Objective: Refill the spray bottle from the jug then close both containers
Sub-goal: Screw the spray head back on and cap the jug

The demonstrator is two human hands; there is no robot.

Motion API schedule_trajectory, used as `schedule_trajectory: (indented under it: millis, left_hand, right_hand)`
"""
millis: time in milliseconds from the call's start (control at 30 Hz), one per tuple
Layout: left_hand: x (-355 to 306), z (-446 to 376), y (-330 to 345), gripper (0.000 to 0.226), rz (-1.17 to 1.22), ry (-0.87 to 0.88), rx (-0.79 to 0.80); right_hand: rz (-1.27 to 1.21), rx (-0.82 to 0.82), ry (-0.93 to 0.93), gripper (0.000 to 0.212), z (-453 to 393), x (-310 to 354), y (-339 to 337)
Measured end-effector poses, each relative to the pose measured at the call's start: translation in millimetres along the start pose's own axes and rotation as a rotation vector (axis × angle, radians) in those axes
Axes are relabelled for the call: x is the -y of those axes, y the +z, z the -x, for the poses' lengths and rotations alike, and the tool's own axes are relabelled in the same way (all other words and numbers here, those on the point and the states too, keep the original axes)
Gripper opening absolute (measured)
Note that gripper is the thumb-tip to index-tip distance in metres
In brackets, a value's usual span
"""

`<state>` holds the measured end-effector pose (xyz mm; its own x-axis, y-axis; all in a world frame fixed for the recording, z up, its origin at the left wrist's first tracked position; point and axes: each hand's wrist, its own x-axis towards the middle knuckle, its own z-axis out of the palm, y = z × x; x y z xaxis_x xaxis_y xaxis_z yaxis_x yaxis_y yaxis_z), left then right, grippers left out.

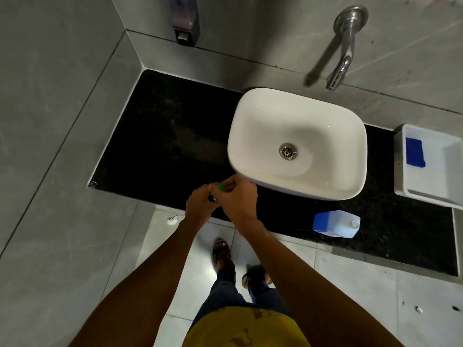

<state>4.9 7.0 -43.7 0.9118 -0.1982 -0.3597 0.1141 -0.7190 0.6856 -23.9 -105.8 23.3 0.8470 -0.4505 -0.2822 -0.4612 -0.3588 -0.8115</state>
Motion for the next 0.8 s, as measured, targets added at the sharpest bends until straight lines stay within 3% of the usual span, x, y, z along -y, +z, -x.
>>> schedule_trajectory:
  millis: [100,367,667,800]
  left_hand:
    - [2.0,-3.4,-1.3,0.030,-0.110,0.037,0.028]
    - [4.3,-2.8,0.3,0.038,-0.087,0.027,0.041]
    - [4.3,-7.0,-2.1,0.040,-0.092,0.006,0.104]
    - [2.7,-6.7,-3.0,0.034,-0.076,0.019,0.062]
  right_hand:
    - [0.062,0.028,-0.042,0.020,-1.2,-0.5,-1.8]
    - [0.319,0.186,-0.256,0.028,-10.2,-4.6,-20.5]
    - [0.366,0.256,-0.331,0.036,-13.9,1.7,-27.8]
    - [0.369,0.263,-0.339,0.037,-14.5,0.5,-28.1]
